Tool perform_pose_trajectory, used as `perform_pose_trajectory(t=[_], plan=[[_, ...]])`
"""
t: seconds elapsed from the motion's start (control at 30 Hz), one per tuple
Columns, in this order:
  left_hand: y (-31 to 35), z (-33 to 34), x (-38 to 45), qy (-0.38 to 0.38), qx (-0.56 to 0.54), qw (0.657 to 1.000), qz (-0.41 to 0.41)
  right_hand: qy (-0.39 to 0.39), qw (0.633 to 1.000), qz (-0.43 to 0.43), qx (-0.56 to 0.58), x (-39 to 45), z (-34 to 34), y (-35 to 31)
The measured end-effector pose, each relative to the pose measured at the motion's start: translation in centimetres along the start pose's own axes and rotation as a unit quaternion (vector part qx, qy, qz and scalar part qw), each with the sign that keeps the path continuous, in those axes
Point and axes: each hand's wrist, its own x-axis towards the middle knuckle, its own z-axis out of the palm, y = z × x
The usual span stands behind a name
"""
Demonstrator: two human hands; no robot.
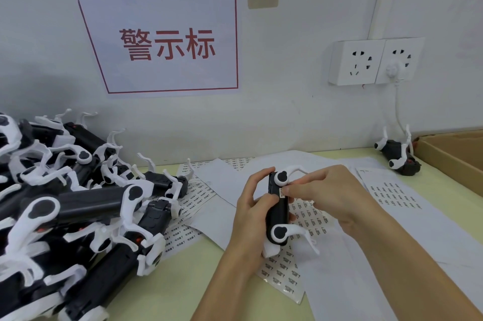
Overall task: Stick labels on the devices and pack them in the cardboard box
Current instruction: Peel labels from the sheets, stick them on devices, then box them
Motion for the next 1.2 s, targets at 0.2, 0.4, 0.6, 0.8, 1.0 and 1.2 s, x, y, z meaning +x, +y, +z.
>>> perform_pose_trajectory(t=[0.2, 0.4, 0.6, 0.8, 1.0, 1.2], plan=[[0.00, -0.01, 0.08, -0.003, -0.007, 1.000, -0.001, 0.006, 1.000, 0.009, 0.001, 0.27, -0.38, 0.11], [-0.01, 0.10, 0.08, -0.003, -0.009, 1.000, 0.000, -0.022, 1.000, -0.003, -0.017, 0.14, -0.48, -0.03], [0.14, 0.07, -0.04, -0.005, -0.008, 1.000, -0.001, 0.001, 1.000, -0.004, -0.009, 0.11, -0.21, 0.07], [0.16, 0.11, -0.08, -0.006, -0.005, 1.000, -0.002, 0.009, 1.000, 0.011, -0.004, 0.37, -0.31, 0.17], [0.19, 0.12, -0.06, -0.001, -0.007, 1.000, 0.000, -0.034, 0.999, 0.015, -0.015, 0.23, -0.80, -0.01], [0.21, 0.21, -0.18, 0.004, -0.013, 1.000, 0.001, -0.014, 0.999, 0.001, -0.030, 0.08, -0.29, 0.03]])
